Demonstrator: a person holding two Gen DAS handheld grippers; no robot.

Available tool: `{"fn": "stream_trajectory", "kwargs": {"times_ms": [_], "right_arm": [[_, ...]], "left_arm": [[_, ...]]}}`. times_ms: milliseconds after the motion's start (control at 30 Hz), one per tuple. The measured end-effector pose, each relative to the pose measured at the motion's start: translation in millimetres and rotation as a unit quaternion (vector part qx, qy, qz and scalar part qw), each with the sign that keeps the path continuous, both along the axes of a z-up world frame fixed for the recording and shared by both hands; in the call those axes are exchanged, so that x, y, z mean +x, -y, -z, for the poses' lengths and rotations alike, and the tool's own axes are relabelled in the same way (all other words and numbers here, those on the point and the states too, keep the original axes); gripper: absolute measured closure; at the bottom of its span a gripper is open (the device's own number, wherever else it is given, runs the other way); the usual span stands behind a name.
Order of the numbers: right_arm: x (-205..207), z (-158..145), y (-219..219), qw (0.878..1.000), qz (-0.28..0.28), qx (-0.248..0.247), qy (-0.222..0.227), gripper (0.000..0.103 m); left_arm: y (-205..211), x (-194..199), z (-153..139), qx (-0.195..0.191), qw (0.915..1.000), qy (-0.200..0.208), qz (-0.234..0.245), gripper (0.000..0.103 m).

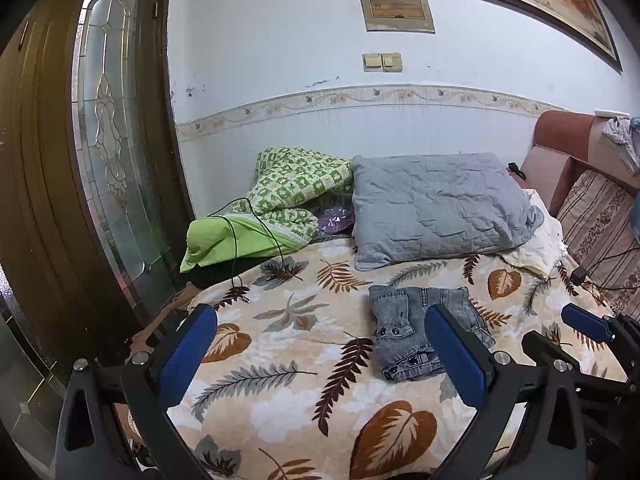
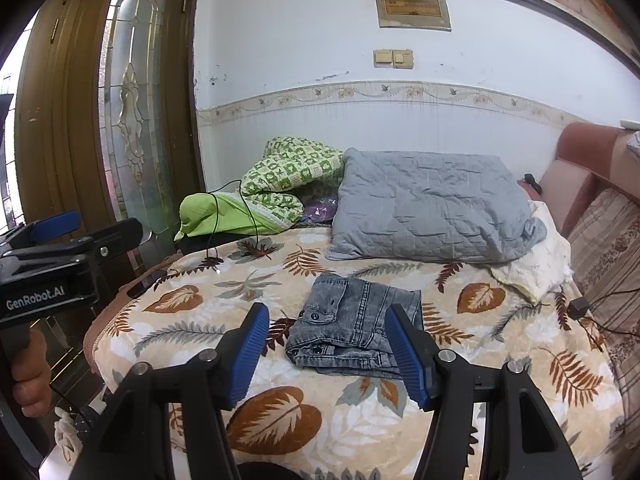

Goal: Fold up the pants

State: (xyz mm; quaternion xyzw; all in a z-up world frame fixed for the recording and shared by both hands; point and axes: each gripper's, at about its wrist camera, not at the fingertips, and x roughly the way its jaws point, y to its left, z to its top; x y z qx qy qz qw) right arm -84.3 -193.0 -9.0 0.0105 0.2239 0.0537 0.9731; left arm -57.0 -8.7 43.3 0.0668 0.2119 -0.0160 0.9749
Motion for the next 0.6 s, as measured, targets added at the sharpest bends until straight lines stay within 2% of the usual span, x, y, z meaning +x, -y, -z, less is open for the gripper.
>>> {"fn": "stream_trajectory", "kwargs": {"times_ms": [600], "right_arm": [[14,17,18,1.0,0.006,0.021,-0.022,0.039]], "left_arm": [[14,13,14,0.014,0.9996,-0.023,0.009,0.0]]}}
